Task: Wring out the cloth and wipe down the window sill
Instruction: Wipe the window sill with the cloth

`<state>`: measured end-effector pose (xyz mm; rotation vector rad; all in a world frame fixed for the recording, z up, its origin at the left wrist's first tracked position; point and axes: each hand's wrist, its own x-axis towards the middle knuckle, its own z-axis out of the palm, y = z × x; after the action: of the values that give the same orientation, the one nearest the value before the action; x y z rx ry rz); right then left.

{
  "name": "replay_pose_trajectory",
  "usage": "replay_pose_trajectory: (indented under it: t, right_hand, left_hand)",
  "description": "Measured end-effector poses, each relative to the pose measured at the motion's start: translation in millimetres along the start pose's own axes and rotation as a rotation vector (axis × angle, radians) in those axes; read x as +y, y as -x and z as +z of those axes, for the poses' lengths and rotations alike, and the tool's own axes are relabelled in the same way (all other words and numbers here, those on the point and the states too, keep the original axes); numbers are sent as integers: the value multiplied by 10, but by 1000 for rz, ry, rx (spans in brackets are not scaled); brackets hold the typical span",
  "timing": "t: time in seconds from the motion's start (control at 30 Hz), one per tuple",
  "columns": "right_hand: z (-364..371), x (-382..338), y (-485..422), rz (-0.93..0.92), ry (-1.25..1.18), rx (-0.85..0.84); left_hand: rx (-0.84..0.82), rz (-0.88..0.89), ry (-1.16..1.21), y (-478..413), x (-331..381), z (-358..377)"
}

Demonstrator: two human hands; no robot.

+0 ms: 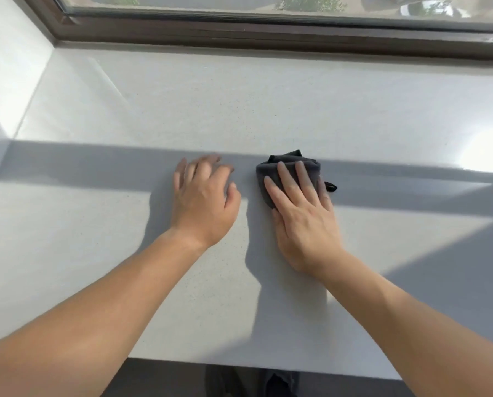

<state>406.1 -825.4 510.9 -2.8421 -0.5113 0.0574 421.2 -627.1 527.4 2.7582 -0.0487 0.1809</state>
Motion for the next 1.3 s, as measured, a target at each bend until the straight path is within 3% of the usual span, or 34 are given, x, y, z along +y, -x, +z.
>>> replay_pose_trajectory:
  t: [0.1,0.27,0.33,0.4,0.5,0.7,0.77,0.83,0.93,1.07,1.13,1.3]
  right_hand:
    - [-57,215,126,-74,2,-23]
    - [-136,435,106,361,-22,67]
    - [-15,112,245,288,2,86]
    - [112,-156,467,102,10,65]
    - [82,-44,592,-41,-1,-4]
    - [-103,391,489,391,-42,70]
    - [8,103,655,317,-27,95]
    - [115,-180,922,124,-59,117]
    - [107,-120,1140,-58,-79,120]
    - [-94,304,1001,278,-88,126]
    - [-90,261,1008,351,-70,127]
    - [168,-341,1562,26,-26,55]
  left_hand:
    - [-53,-6,0,339,-37,-34]
    - [-188,23,-51,633,-86,25]
    - [-184,32,-77,634,-84,49]
    - [-162,24,-65,604,-74,80]
    - [-160,34,-50,594,-74,119]
    - [-161,33,-67,552,-29,200]
    - [-157,36,-76,540,-21,231]
    - [-156,33,-74,532,-5,237]
    - [-162,32,-67,529,9,225]
    - [-155,30,-61,540,16,213]
    - [-139,29,-64,540,33,233]
    - [-79,117,65,585,108,213]
